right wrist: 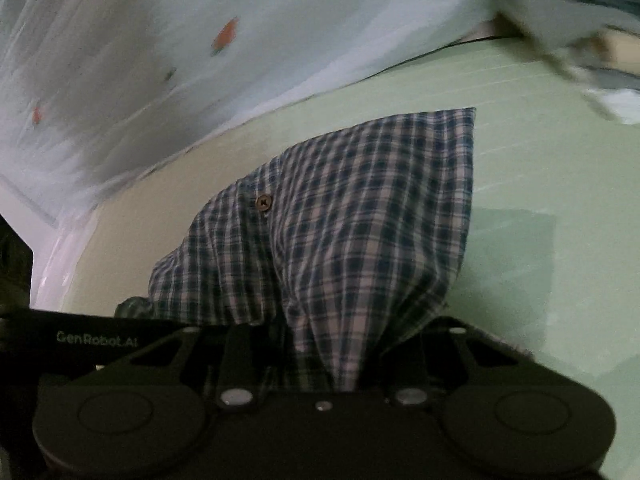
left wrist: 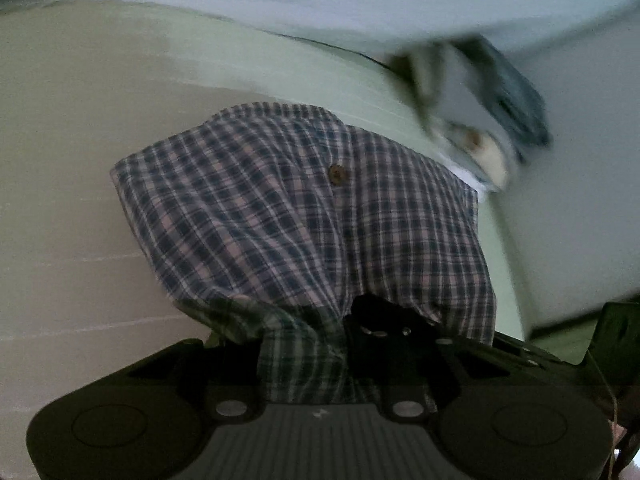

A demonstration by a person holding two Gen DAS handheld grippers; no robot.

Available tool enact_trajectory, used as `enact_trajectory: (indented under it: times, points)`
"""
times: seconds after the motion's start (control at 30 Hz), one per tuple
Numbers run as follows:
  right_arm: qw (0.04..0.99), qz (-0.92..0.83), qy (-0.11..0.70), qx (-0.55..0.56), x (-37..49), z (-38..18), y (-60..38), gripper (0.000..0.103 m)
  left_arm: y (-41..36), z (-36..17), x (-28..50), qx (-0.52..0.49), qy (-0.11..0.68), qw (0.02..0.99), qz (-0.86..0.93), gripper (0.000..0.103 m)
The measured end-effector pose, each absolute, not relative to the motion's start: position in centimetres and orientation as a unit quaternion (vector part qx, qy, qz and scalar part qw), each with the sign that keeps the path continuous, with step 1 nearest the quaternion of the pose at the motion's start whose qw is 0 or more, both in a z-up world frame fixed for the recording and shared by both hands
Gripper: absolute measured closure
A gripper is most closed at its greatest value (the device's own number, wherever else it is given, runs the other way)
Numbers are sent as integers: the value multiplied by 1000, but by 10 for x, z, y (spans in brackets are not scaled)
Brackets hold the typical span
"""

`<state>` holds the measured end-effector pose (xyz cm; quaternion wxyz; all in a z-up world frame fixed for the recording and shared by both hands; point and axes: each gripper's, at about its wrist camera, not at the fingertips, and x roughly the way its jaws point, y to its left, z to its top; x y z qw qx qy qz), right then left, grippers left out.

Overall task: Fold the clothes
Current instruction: 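Grasp the folded shirt bundle with both grippers and lift it, then carry the folded shirt onto the clothes stack with both grippers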

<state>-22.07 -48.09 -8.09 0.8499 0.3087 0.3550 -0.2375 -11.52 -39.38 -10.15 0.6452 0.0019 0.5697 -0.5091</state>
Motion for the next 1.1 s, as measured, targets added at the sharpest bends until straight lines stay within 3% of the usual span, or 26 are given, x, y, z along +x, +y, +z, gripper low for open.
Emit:
enact_trajectory:
  times: [0.27,0.47,0.77,0.83,0.9,0.93,0.97,1.0,1.03,1.1]
  points:
    - [834,-341,291,321,-318,-48,-561,70,-504,-59,-186,34,525,610,-593,76]
    - [851,-384,249,260,-368,5,-652,70,-612,-12,-214,11,468,606,-643,76]
    - [887,-402,183,137,-360,102,-813,70,-767,83,-188,-35,365,631,-683,75]
    - [896,-395,165,120,-349,118,-851,65,-795,100,-173,-41,332,650,-682,74]
    - [898,-395,152,120,-335,126,-893,55,-825,105,-156,-44,317,672,-667,68]
    - [896,-402,147,122,-328,125,-914,42,-839,103,-147,-44,317,688,-651,55]
    - [890,-416,145,122,-321,121,-935,34,-852,97,-137,-43,321,709,-627,34]
    - [880,-435,147,120,-314,115,-954,19,-865,91,-128,-41,325,728,-602,25]
    - [867,-460,153,117,-306,105,-969,18,-875,84,-120,-36,329,747,-577,18]
    - [832,-509,185,118,-295,82,-997,18,-885,65,-106,-11,337,772,-539,18]
